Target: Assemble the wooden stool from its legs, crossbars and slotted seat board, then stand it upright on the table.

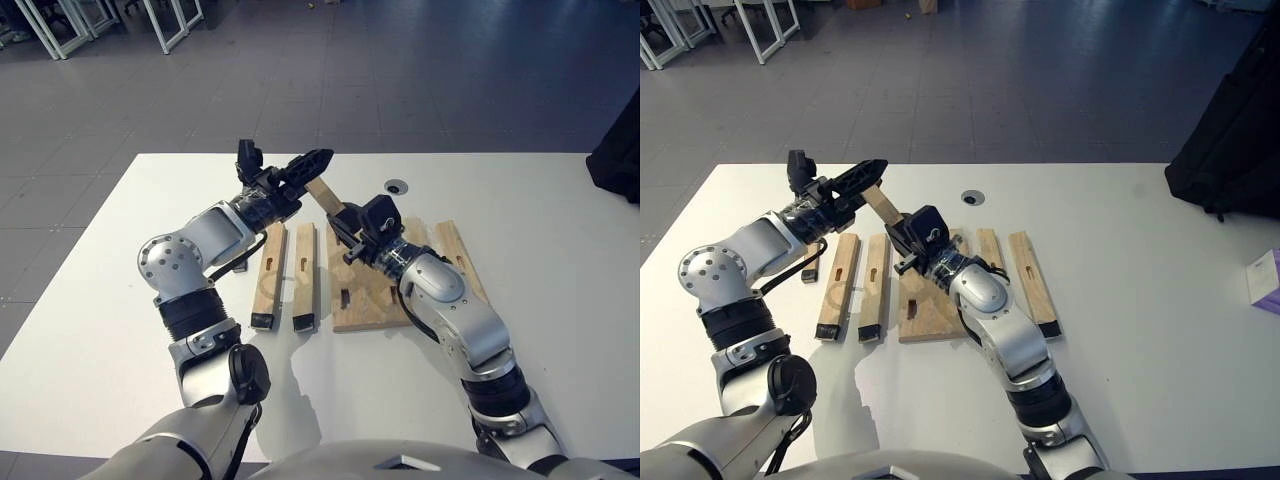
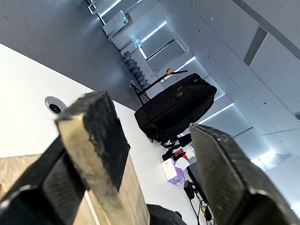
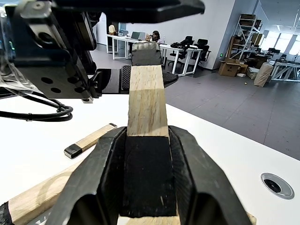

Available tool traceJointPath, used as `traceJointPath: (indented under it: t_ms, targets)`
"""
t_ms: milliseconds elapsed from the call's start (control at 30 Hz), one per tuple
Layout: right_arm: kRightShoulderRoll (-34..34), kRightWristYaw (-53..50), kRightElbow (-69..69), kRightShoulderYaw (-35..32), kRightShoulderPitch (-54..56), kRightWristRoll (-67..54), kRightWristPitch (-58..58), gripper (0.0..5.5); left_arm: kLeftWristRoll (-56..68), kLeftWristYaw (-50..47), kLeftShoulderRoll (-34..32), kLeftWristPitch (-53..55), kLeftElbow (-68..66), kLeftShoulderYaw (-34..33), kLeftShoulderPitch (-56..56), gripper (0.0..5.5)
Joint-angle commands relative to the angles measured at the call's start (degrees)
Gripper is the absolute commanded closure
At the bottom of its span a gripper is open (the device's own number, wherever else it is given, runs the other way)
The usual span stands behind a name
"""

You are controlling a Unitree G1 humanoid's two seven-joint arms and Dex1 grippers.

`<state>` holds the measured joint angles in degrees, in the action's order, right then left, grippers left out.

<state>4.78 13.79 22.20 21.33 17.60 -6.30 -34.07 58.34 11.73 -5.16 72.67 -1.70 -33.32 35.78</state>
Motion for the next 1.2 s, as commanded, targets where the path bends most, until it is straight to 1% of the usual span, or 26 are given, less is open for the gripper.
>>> traceJointPath:
  t_ms: [33, 267, 433, 467, 500, 633, 800, 900, 1033, 1100, 1200]
  targets:
    - [0.0, -0.1, 0.5, -1.0, 0.5, 0.6, -0.8, 4.22, 0.5, -0.9, -1.4, -0.2, 0.8, 2.1, -0.2, 2.82]
    - [-0.2, -0.4, 1.1, -0.6, -0.3, 1.0, -1.3, 4.22, 2.9, -2.9, -1.0, -1.6, -1.3, 1.1, 0.6, 3.77]
    - [0.1, -0.5, 0.7, -0.5, -0.9, 1.4, -1.2, 4.22, 11.5, -8.9, 0.8, 0.2, -4.0, -3.2, 1.5, 4.73]
    - [0.2, -0.4, 0.6, -0.5, -0.9, 1.5, -1.1, 4.22, 13.2, -9.5, 0.5, 1.2, -4.0, -3.3, 1.2, 4.77]
    - [0.4, -0.2, 0.6, -0.6, -0.8, 1.6, -1.0, 4.22, 14.5, -10.1, -0.1, 2.3, -3.6, -2.9, 0.7, 5.01]
    - [1.2, 0.5, 0.8, -1.0, -0.8, 1.5, -1.0, 4.22, 15.6, -10.8, -3.3, 4.7, -2.0, -0.7, -1.5, 5.05]
    - [2.0, 0.8, 0.7, -2.2, -1.3, 1.9, -1.3, 4.22, 16.9, -9.1, -8.1, 6.6, 0.6, 1.7, -5.2, 5.06]
    - [3.1, 2.8, 1.5, -1.6, -1.6, 1.5, -1.1, 3.49, 15.3, -8.2, -8.7, 4.4, 1.9, 4.3, -6.2, 5.06]
    - [3.1, 2.9, 3.2, -1.7, -1.9, 0.7, -2.4, 2.8, 10.4, -12.2, -8.5, -2.5, 2.4, 5.0, -6.5, 5.06]
    - [3.3, 2.3, 5.5, -1.8, -3.5, 0.6, -3.9, 2.4, 9.7, -14.0, -9.8, -3.4, 3.0, 4.2, -6.2, 5.06]
    - [3.2, 0.3, 10.1, -1.4, -9.1, 0.6, -6.1, 1.78, 7.4, -16.8, -14.1, -4.7, 8.2, 3.2, -6.8, 5.06]
